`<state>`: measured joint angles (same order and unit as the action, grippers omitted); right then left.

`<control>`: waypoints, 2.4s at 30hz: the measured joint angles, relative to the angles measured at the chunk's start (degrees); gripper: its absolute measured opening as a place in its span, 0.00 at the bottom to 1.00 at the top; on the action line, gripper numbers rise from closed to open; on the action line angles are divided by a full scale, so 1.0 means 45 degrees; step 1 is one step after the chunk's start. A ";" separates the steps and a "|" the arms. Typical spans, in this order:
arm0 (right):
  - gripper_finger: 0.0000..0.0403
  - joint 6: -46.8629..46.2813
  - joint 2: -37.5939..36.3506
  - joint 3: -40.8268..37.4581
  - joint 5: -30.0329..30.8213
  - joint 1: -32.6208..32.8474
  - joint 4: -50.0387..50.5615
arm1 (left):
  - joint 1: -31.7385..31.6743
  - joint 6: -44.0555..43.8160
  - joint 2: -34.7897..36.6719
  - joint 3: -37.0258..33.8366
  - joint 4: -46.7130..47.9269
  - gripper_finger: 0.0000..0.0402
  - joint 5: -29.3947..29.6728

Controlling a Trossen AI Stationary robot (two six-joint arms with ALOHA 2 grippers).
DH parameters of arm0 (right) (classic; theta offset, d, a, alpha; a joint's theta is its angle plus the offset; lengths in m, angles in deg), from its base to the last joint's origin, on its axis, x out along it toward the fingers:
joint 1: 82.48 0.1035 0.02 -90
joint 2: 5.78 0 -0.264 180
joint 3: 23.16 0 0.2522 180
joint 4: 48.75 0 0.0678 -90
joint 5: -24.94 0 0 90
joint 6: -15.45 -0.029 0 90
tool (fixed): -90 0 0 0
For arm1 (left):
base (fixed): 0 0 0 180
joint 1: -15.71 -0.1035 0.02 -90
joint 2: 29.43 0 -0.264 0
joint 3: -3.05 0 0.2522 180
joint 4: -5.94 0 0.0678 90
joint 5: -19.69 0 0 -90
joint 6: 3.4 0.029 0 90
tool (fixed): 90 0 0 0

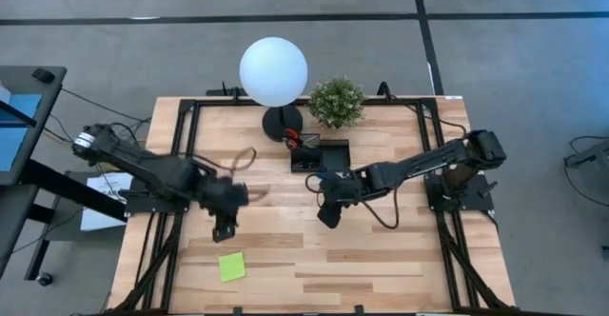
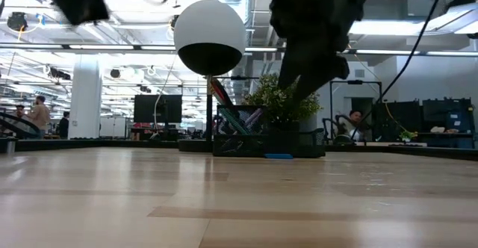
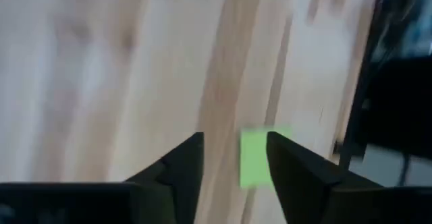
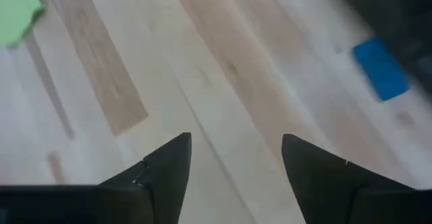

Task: Pick and place office supplies into organizer
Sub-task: Put the green sticky notes into the black desk organizer

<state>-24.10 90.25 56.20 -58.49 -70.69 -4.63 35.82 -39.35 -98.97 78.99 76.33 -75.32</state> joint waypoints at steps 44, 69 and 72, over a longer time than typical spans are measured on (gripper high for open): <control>0.44 -0.2123 -0.0312 0.0024 -0.2163 0.0268 -0.1614 | 0.4128 -0.3478 -0.5860 -0.3408 -0.6517 0.36 0.0311; 0.23 -0.2918 -0.0465 0.0019 -0.4265 0.1069 -0.1523 | 0.1389 -0.3988 -0.6075 -0.1793 -0.6432 0.00 0.2235; 0.19 -0.3498 -0.0879 0.0019 -0.4749 0.1079 -0.0735 | 0.0299 -0.3293 -0.6069 -0.1016 -0.6238 0.00 0.2678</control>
<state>-39.84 86.29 56.29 -79.86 -65.83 -7.93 37.17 -54.17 -126.29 74.42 48.26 -63.27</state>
